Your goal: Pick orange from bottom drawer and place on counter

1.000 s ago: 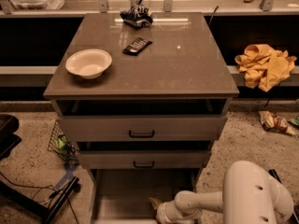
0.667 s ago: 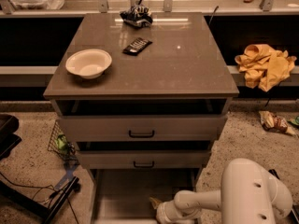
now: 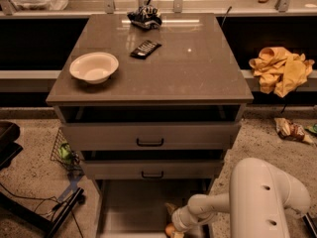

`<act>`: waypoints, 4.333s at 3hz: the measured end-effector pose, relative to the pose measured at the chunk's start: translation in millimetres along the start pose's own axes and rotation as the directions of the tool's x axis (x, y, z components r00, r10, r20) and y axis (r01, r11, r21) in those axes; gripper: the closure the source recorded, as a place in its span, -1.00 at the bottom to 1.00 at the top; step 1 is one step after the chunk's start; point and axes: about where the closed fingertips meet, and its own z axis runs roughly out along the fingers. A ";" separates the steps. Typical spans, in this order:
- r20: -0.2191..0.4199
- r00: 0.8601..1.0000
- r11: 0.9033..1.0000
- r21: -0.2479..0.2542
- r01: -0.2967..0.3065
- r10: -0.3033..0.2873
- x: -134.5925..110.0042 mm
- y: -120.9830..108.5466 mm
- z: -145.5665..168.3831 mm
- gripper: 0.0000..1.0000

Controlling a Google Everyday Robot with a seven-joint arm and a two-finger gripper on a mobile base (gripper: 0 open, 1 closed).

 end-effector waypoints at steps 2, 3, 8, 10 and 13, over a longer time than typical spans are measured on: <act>0.002 1.000 0.999 -0.038 -0.009 0.009 14.6 4.1 18.4 -0.73; 0.003 1.000 0.999 -0.039 -0.009 0.009 14.1 5.1 19.6 -0.25; 0.005 1.000 0.999 -0.037 -0.011 0.012 -1.7 4.8 -2.4 1.00; 0.146 0.987 0.991 0.106 -0.081 0.065 -47.1 -60.1 -172.1 1.00; 0.288 0.926 0.958 0.079 -0.277 0.244 -77.4 -29.3 -403.8 1.00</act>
Offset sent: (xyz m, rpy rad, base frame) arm -0.0009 -0.0121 -0.0445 -0.0248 0.0680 0.0188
